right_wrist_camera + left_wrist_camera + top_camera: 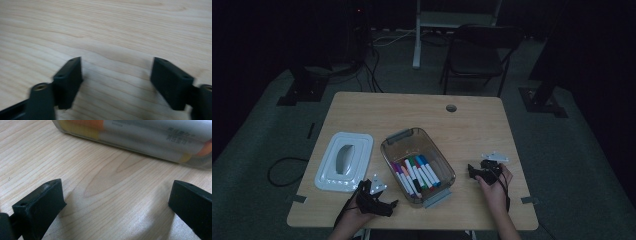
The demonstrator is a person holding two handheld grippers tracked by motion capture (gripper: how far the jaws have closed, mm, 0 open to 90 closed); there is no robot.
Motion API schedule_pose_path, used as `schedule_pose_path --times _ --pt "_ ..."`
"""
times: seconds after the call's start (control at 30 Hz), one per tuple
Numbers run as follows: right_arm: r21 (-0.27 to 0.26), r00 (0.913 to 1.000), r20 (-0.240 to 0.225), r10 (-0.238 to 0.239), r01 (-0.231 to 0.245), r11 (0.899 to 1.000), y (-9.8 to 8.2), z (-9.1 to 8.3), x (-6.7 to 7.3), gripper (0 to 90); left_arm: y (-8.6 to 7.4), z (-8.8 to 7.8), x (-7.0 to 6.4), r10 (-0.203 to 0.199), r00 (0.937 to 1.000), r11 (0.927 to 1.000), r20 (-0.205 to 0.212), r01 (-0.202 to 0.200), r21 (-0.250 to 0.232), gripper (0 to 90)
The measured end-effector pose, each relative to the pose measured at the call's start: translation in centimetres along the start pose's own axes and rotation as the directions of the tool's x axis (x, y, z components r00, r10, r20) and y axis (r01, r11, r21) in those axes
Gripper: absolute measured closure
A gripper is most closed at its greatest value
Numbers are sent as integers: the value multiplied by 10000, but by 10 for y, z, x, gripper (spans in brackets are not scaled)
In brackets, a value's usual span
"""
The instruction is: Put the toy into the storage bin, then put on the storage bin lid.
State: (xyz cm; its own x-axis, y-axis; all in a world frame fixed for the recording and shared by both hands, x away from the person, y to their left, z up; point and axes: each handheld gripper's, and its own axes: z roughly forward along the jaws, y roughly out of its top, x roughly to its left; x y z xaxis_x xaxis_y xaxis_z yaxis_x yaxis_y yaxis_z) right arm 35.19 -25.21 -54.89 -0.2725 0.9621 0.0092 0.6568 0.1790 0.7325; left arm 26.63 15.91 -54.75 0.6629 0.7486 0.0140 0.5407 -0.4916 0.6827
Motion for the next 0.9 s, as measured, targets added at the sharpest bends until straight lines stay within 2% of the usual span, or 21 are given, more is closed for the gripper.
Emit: schedule_pose_path --times 0.13,0.2,0.33,0.47,0.53,0.67,0.77,0.9 --pt "89 9997 189 181 -183 9998 0 0 0 151 0 -2 -1 -99 9999 9999 -81 100 122 5" --pt "128 9999 133 92 -93 9999 0 1 0 128 0 -2 -2 -140 9998 9998 -154 143 163 6" --pt "143 9999 87 62 -64 9999 -3 -2 1 129 0 -6 -2 -41 9985 9997 -554 54 244 6" --pt "156 10000 44 57 -57 9999 -3 -2 1 121 0 -9 1 -206 9984 9997 -532 215 154 6" --pt "145 9993 251 274 -278 9995 -5 -4 1 121 0 -11 2 -232 9985 9996 -500 241 169 6" --pt "160 9989 355 317 -323 9993 -5 -4 2 119 0 -15 7 -472 9986 9985 -246 479 277 6" --pt "158 9998 140 118 -120 9998 -5 -4 -1 119 1 -18 10 -495 9985 9982 -230 503 320 6" --pt "159 10000 -26 -48 49 9999 -5 -4 -2 119 2 -24 16 -762 9969 9970 -202 765 147 7"
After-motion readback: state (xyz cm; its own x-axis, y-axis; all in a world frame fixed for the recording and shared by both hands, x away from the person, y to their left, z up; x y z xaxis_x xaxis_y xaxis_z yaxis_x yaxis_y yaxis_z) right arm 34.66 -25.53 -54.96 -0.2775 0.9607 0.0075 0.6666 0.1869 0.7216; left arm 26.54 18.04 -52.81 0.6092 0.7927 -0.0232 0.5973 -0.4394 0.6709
